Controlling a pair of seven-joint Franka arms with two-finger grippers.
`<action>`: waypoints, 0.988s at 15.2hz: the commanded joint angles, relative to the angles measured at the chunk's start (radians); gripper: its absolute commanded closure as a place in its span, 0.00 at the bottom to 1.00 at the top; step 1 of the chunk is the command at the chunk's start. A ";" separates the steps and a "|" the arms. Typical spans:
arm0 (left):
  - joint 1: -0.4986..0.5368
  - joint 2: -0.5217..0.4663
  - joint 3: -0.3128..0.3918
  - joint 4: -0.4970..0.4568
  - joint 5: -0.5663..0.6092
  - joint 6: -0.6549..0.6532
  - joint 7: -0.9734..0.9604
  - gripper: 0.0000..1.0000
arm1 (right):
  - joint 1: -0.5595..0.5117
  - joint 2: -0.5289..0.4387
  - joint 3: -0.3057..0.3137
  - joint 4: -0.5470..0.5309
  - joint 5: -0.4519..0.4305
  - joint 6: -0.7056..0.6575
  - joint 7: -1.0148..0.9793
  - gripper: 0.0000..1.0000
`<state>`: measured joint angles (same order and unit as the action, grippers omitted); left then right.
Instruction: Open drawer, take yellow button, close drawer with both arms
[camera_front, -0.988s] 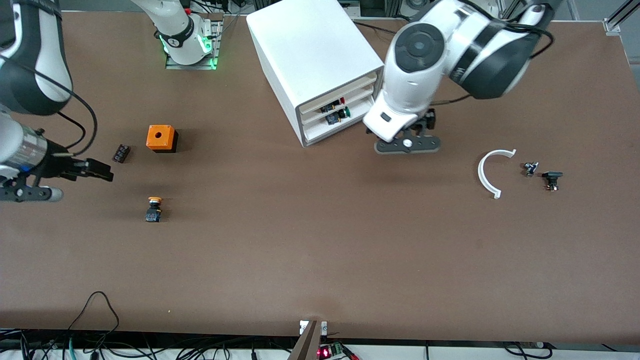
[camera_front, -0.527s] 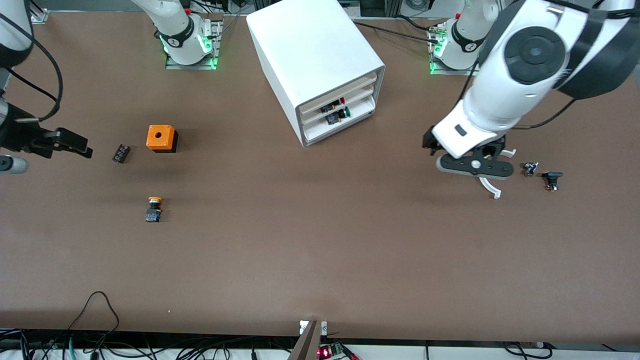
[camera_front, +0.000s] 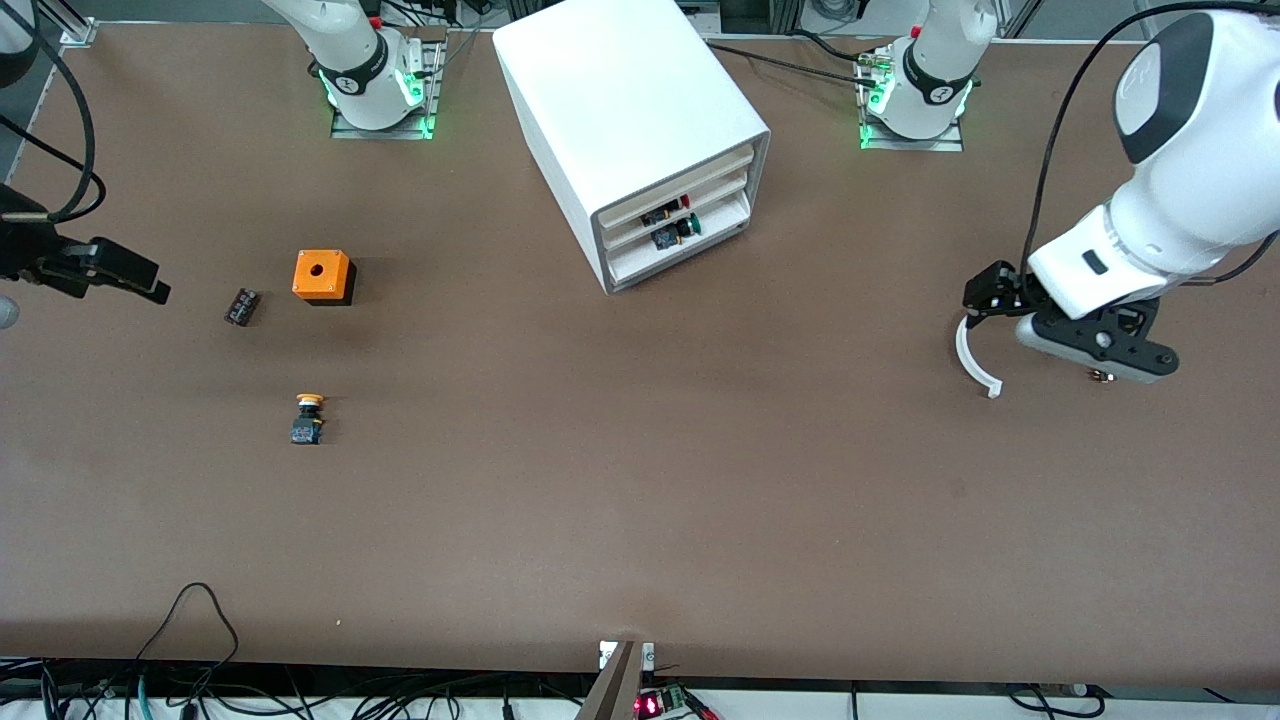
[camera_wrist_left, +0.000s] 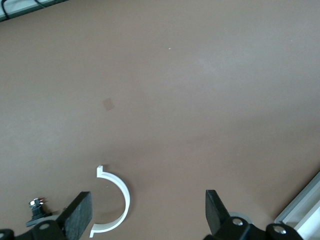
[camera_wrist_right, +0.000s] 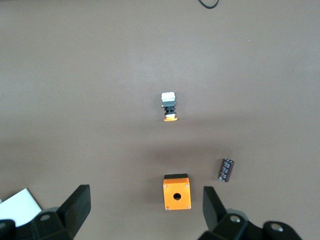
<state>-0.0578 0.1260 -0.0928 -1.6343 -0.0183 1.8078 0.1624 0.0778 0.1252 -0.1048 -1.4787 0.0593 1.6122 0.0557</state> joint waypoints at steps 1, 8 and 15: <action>-0.020 -0.117 0.039 -0.102 0.011 0.027 -0.010 0.00 | -0.001 -0.071 0.036 -0.040 -0.047 0.001 0.052 0.01; 0.045 -0.114 0.048 -0.068 0.018 -0.041 -0.026 0.00 | -0.001 -0.154 0.036 -0.175 -0.078 0.152 0.004 0.01; 0.056 -0.120 0.036 -0.044 0.014 -0.082 -0.047 0.00 | 0.007 -0.136 0.036 -0.140 -0.078 0.130 0.003 0.01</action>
